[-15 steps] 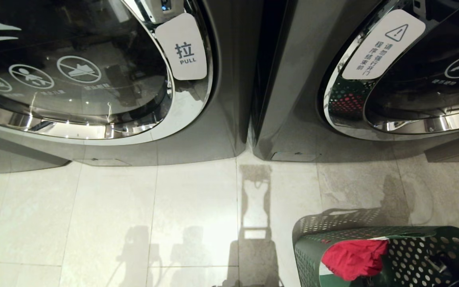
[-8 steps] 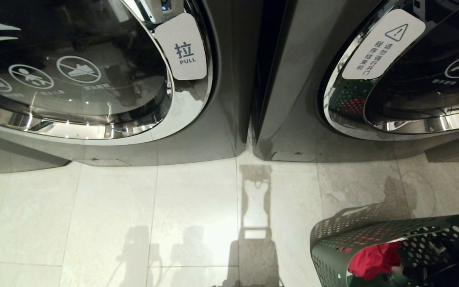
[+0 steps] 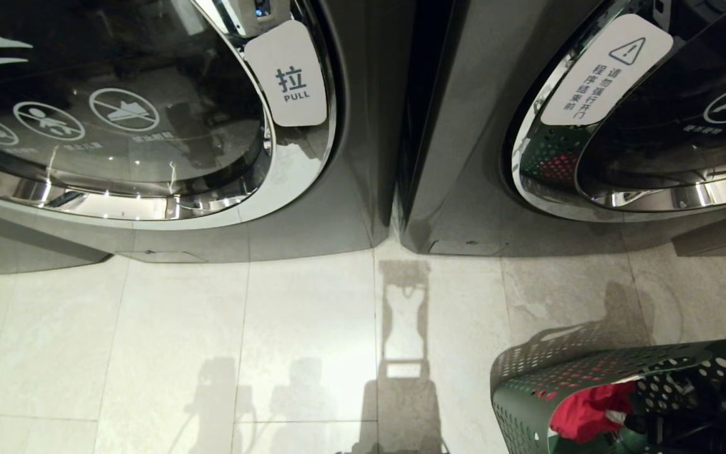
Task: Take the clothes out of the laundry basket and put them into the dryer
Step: Take the clothes out of the basket
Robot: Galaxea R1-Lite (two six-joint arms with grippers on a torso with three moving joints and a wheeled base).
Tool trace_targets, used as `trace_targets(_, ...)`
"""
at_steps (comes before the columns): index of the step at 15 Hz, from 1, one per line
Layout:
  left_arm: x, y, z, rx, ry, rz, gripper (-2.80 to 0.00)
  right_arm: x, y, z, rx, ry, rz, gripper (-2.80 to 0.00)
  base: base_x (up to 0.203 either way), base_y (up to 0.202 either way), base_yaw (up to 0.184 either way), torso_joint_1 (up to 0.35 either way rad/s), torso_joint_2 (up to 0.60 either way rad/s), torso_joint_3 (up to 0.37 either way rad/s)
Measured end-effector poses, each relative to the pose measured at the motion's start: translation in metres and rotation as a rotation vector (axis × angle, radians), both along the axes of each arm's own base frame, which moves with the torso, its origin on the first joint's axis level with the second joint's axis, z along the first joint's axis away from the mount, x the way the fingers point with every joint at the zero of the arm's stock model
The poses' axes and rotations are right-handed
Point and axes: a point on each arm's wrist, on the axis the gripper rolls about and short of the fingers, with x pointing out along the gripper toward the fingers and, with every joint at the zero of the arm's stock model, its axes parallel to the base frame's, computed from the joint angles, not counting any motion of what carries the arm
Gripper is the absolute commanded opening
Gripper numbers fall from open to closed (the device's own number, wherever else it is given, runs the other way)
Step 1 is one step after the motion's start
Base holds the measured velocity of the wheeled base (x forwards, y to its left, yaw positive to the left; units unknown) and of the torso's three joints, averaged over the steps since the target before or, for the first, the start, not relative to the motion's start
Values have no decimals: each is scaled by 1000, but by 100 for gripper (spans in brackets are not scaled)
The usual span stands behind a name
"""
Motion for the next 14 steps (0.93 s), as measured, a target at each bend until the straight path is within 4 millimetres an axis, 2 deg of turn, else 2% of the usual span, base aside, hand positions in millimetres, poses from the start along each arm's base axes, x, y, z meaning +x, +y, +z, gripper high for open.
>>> trace_targets(3, 0, 0, 0, 0, 0, 0, -280, -2, 2, -8, -42, -52, 5, 0, 0, 0, 0, 0, 0, 0)
trace_targets(8, 0, 0, 0, 0, 0, 0, -280, -13, 17, -26, -107, -112, 48, 0, 0, 0, 0, 0, 0, 0)
trace_targets(14, 0, 0, 0, 0, 0, 0, -280, -16, 19, -50, -94, -83, 57, 0, 0, 0, 0, 0, 0, 0)
